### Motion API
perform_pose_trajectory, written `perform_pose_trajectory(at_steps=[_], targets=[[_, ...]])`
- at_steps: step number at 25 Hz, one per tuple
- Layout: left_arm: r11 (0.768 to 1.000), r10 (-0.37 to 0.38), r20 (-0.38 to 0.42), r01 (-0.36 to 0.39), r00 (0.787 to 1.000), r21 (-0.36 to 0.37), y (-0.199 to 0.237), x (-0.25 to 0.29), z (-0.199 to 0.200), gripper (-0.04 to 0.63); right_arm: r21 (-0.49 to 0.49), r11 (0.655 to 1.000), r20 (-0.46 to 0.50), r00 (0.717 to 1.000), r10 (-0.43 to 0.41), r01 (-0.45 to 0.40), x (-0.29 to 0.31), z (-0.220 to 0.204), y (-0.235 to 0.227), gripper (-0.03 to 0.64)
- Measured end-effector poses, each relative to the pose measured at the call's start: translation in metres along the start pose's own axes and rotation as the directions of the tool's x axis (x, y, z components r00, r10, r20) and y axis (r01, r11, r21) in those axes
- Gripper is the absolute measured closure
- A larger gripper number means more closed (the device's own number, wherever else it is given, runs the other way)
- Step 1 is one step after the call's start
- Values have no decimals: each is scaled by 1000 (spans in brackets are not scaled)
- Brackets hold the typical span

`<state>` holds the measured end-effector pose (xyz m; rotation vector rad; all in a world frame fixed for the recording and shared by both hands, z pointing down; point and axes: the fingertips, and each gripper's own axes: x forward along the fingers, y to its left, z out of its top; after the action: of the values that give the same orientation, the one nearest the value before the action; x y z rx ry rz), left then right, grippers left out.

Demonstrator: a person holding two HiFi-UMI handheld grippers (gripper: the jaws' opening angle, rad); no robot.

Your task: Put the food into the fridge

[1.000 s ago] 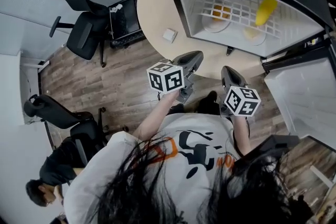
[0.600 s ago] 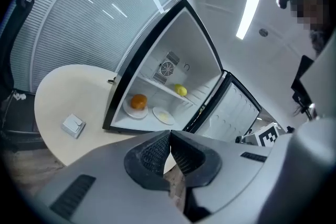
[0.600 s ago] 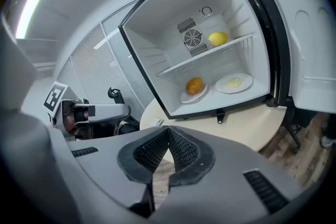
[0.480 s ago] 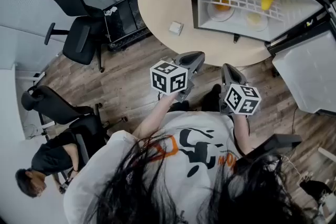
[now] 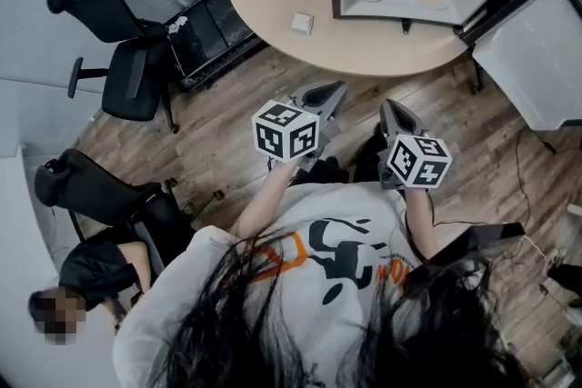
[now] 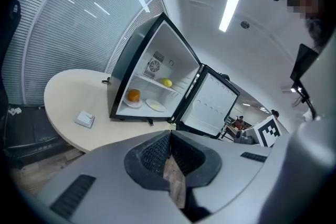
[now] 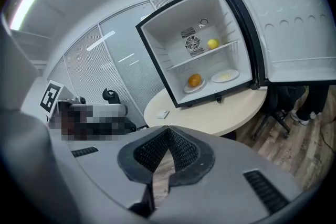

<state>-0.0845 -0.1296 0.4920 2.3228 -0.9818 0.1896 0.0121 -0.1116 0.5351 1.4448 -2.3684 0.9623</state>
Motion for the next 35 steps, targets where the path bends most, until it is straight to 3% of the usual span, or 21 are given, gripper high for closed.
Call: perform_pose_trajectory(at_steps=[10, 19, 35], targets=[[998, -31, -26, 32, 999, 48, -29, -21, -26, 584, -14, 999, 19, 998, -52, 52, -40, -19, 8, 601], [997, -20, -28, 22, 999, 79, -55, -22, -33, 584, -36, 999, 22, 999, -39, 39, -63, -23, 5, 601], [996, -3, -3, 3, 1000, 88, -159, -7, -84, 584, -64, 998, 2, 1000, -3, 3, -160, -59, -40, 601]])
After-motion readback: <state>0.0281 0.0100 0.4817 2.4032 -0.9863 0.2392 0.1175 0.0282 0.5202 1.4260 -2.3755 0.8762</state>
